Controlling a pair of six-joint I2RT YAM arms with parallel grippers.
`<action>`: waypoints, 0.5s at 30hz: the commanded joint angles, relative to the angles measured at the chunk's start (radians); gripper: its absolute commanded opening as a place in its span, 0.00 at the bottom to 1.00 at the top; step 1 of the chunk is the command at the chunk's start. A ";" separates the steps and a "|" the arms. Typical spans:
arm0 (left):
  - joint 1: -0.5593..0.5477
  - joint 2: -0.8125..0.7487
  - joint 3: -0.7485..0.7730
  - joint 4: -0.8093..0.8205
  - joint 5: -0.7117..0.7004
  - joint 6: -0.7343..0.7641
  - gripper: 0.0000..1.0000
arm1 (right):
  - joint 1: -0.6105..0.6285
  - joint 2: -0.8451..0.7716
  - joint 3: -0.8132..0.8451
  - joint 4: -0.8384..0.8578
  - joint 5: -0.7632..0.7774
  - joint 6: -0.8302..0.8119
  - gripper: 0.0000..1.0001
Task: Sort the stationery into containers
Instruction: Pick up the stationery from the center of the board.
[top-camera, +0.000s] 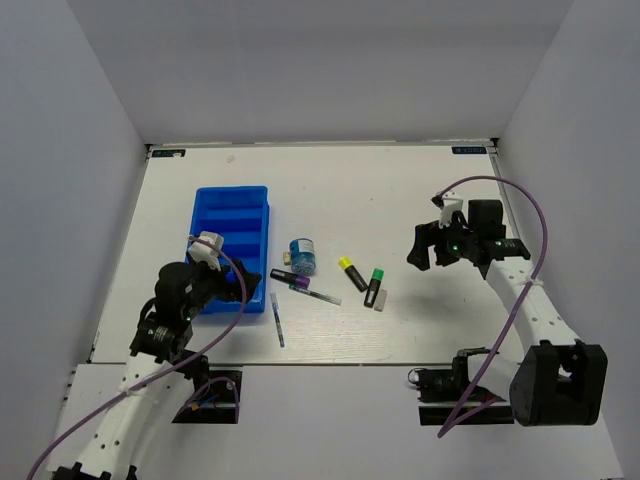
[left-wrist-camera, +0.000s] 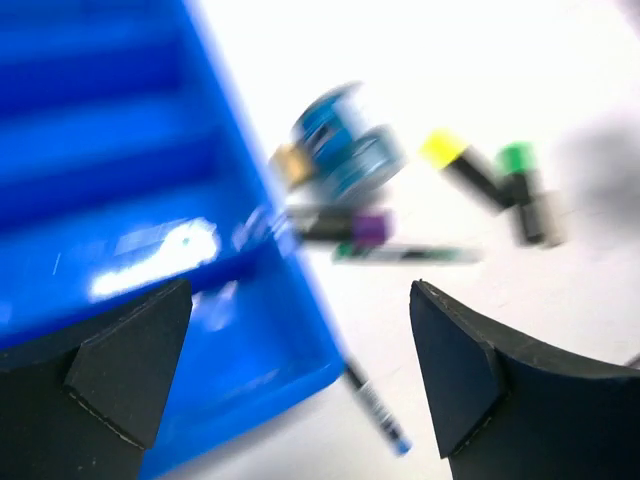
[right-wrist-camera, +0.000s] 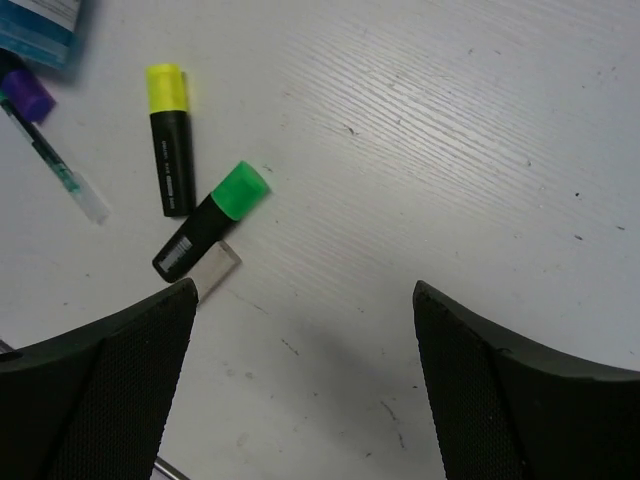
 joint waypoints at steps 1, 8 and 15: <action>-0.003 -0.015 0.006 0.124 0.177 0.016 1.00 | 0.001 -0.025 0.001 0.014 -0.087 0.041 0.90; -0.003 -0.007 0.004 0.124 0.186 0.016 1.00 | -0.002 -0.042 -0.019 0.003 -0.104 -0.021 0.90; -0.013 0.017 0.001 0.130 0.215 0.020 0.94 | -0.003 -0.050 -0.007 -0.063 -0.119 -0.191 0.90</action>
